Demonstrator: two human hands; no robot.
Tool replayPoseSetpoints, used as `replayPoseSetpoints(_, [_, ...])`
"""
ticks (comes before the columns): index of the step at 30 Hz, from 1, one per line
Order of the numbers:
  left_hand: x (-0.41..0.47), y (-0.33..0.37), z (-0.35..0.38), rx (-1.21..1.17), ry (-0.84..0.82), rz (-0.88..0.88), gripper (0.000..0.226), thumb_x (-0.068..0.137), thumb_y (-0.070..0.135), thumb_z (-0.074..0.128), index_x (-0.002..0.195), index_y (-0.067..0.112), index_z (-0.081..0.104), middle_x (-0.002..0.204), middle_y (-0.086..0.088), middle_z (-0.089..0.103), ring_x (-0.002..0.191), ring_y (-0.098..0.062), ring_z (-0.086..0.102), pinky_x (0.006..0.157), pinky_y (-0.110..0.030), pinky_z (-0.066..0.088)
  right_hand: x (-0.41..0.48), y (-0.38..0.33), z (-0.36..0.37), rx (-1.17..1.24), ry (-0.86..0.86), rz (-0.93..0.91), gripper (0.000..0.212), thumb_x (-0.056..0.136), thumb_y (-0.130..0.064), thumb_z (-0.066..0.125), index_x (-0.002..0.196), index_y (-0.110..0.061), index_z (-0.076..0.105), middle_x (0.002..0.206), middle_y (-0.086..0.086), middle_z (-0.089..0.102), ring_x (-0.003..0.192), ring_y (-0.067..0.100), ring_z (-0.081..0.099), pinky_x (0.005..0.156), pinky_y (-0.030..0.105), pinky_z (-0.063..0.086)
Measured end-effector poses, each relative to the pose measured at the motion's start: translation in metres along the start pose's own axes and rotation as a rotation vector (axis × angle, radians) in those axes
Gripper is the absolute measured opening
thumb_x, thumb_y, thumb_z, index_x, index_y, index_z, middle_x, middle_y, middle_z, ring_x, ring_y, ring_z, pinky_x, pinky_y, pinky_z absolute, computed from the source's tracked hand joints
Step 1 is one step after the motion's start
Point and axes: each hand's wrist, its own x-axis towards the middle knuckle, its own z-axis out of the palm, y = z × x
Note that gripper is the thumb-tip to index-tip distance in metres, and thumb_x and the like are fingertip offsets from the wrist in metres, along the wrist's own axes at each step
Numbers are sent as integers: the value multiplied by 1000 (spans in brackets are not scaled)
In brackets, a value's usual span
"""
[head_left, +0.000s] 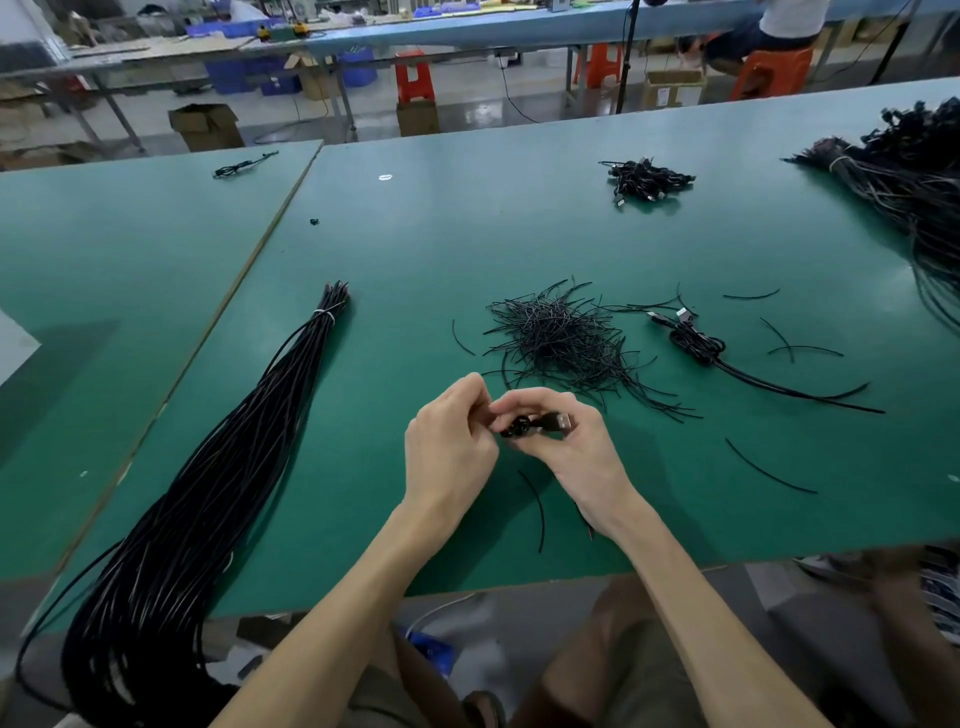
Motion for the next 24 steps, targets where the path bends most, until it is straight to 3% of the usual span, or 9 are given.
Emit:
replayPoseSetpoints(3, [2,-6,-3,102,100,43,26,76,-4,53,75,21,43,63,7,48,60,-21,43,53,-38,39,-1,-2,2,-57,-58,-1,40,93,9,63,118,-20,75,108,2,77,118,29,64,108,57,45])
replayPoseSetpoints(5, [3,-10,-6,92,127,27,25,76,-5,53,77,19,45,65,7,51,61,-23,47,54,-40,42,-1,-7,3,-41,-107,40,41,94,5,63,125,-21,72,116,0,76,116,20,66,101,61,49])
replayPoseSetpoints(7, [3,-11,-7,63,158,12,25,76,-7,53,77,17,47,64,7,52,61,-22,48,55,-41,44,0,-11,2,-18,-149,86,41,95,-5,67,131,-26,68,124,-3,73,99,9,65,83,50,49])
replayPoseSetpoints(10, [4,-10,-6,6,191,-22,20,77,-1,48,76,19,48,62,9,52,60,-18,47,55,-41,44,-1,-14,0,40,-175,123,40,98,-32,66,138,-27,62,134,-6,69,102,14,66,90,36,53])
replayPoseSetpoints(13, [6,-11,-6,-74,190,-44,21,73,-1,45,75,20,48,64,10,55,60,-15,49,54,-40,48,-2,-15,1,119,-156,137,51,102,-48,46,139,-16,62,135,0,69,96,14,69,88,38,60])
replayPoseSetpoints(18, [6,-13,-4,-125,172,-18,27,77,-4,50,73,22,44,67,15,55,61,-8,48,58,-22,39,-2,-6,5,103,-93,131,24,94,-7,72,118,-9,70,108,5,77,93,21,74,79,29,59])
replayPoseSetpoints(20, [5,-12,-3,-121,143,30,30,77,-7,51,73,21,44,66,16,53,60,-7,45,56,-15,33,-2,-5,6,71,-74,119,25,90,-1,75,113,-9,66,97,4,73,80,24,72,76,32,60])
replayPoseSetpoints(24, [8,-15,-3,-193,81,53,28,83,-13,54,72,12,44,62,4,46,57,-8,37,53,-19,31,-2,-5,10,-27,-44,106,34,90,-3,76,113,-14,53,94,4,70,74,27,74,75,34,60])
